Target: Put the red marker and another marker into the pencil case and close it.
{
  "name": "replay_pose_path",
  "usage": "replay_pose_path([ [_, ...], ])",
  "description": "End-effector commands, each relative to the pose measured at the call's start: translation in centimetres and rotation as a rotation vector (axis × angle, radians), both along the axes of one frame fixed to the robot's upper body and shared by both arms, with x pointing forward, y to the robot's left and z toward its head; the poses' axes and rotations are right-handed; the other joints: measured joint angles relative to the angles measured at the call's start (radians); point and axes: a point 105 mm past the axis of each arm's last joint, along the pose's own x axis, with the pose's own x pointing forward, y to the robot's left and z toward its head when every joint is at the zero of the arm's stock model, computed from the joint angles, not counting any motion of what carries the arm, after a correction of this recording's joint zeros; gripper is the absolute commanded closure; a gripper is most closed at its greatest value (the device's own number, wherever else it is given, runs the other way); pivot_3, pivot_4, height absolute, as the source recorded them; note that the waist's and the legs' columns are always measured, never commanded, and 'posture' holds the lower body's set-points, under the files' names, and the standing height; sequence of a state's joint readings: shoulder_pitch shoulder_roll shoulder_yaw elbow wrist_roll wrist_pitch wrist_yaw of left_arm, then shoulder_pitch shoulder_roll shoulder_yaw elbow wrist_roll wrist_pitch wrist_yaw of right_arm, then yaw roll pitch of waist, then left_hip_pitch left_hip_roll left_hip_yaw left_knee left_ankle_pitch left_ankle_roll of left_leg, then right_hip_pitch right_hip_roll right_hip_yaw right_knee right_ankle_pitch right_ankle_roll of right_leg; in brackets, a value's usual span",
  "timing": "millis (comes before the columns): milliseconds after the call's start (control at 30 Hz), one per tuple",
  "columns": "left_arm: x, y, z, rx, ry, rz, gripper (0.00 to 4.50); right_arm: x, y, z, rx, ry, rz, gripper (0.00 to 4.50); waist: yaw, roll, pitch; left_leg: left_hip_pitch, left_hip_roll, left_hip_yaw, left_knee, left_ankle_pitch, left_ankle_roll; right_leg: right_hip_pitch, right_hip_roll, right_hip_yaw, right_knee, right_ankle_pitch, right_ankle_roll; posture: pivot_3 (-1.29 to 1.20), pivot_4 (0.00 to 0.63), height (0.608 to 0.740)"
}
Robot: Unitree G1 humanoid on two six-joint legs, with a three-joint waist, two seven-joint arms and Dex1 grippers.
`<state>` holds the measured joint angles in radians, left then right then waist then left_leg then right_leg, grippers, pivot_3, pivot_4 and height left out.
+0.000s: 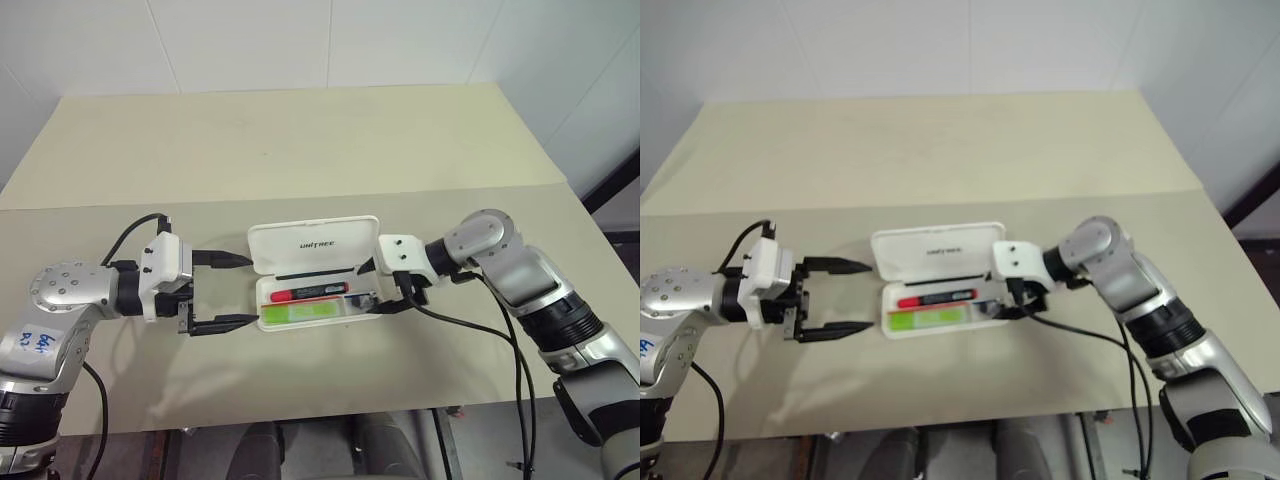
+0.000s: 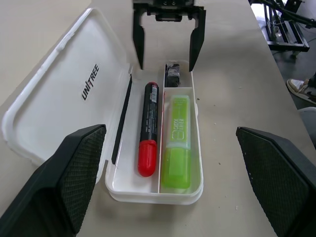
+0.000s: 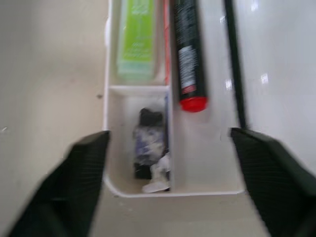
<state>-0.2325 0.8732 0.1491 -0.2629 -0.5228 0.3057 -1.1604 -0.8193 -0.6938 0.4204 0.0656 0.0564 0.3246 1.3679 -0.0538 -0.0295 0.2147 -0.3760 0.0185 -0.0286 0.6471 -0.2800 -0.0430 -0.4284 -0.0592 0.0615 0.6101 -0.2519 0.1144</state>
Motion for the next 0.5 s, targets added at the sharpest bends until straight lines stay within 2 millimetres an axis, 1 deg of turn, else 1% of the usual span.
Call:
replay_pose_path([
  [33, 0.0, -0.2, 0.9, 0.004, -0.038, -0.02, 0.0, 0.2, 0.3, 2.9, 0.094, -0.046, 0.027, 0.01, 0.0, 0.0, 0.0, 0.0, 0.0, 0.0, 0.0, 0.0, 0.0, 0.0, 0.0, 0.0, 0.0, 0.0, 0.0, 0.0, 0.15, 0.74],
  [200, 0.3, 0.2, 0.8, 0.009, -0.039, -0.021, 0.0, -1.1, 0.8, 4.9, 0.253, 0.008, 0.103, 0.01, 0.001, 0.0, 0.0, 0.0, 0.0, 0.0, 0.0, 0.0, 0.0, 0.0, 0.0, 0.0, 0.0, 0.0, 0.0, 0.0, 0.15, 0.74],
  [267, 0.5, 0.3, 0.9, 0.014, -0.047, -0.019, 0.0, -2.2, 0.5, 5.7, 0.335, 0.052, 0.158, 0.01, 0.001, 0.0, 0.0, 0.0, 0.0, 0.0, 0.0, 0.0, 0.0, 0.0, 0.0, 0.0, 0.0, 0.0, 0.0, 0.0, 0.15, 0.74],
  [400, 0.7, 1.1, 1.3, 0.013, -0.065, 0.02, 0.0, -3.6, 0.3, 7.0, 0.483, 0.058, 0.21, 0.01, 0.002, 0.0, 0.0, 0.0, 0.0, 0.0, 0.0, 0.0, 0.0, 0.0, 0.0, 0.0, 0.0, 0.0, 0.0, 0.0, 0.15, 0.74],
  [500, 0.7, 1.9, 1.9, -0.022, -0.089, 0.071, 0.0, -3.5, -1.1, 7.5, 0.568, 0.042, 0.151, 0.01, 0.001, 0.0, 0.0, 0.0, 0.0, 0.0, 0.0, 0.0, 0.0, 0.0, 0.0, 0.0, 0.0, 0.0, 0.0, 0.0, 0.15, 0.74],
])
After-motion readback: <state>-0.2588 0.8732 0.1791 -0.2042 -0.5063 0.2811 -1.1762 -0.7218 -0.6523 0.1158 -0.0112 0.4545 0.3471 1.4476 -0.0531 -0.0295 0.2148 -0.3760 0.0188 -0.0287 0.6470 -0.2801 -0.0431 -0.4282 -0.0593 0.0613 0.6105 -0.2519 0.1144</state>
